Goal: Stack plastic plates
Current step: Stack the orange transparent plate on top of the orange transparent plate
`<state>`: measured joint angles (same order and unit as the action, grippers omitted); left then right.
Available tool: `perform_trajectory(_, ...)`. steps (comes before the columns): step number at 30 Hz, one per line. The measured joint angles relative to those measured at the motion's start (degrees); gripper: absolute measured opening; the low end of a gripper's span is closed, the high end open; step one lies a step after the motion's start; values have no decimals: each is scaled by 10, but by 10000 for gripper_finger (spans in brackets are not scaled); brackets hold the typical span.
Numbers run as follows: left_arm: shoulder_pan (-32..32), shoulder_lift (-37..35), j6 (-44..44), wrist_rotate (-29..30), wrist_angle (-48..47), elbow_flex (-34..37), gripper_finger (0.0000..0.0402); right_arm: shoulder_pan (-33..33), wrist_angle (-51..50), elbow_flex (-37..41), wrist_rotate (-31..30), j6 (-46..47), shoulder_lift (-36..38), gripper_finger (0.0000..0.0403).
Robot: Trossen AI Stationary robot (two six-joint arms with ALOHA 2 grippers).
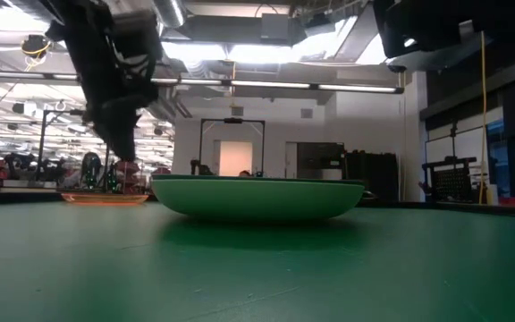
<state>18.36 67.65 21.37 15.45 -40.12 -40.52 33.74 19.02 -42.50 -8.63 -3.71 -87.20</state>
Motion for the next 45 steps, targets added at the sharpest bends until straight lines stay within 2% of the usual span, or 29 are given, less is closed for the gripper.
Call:
perform_trajectory(4, 12, 23, -5, -3, 0, 8, 151, 0, -14, 0, -9, 3, 0, 121)
perform_trajectory(16, 50, 112, -14, 55, 8, 12, 151, 0, -26, 0, -39, 18, 0, 121)
perform_trajectory(23, 60, 169, -24, 76, 15, 12, 151, 0, -24, 0, -122, 20, 0, 121)
perform_trajectory(31, 58, 202, -46, 104, 31, 9, 148, 0, -25, 0, -129, 18, 0, 121)
perform_trajectory(35, 59, 203, -51, 108, 34, 10, 126, 0, -26, 0, -145, 18, 0, 121)
perform_trajectory(45, 60, 205, -54, 113, 44, 12, 35, 0, -25, 0, -150, 3, 0, 121)
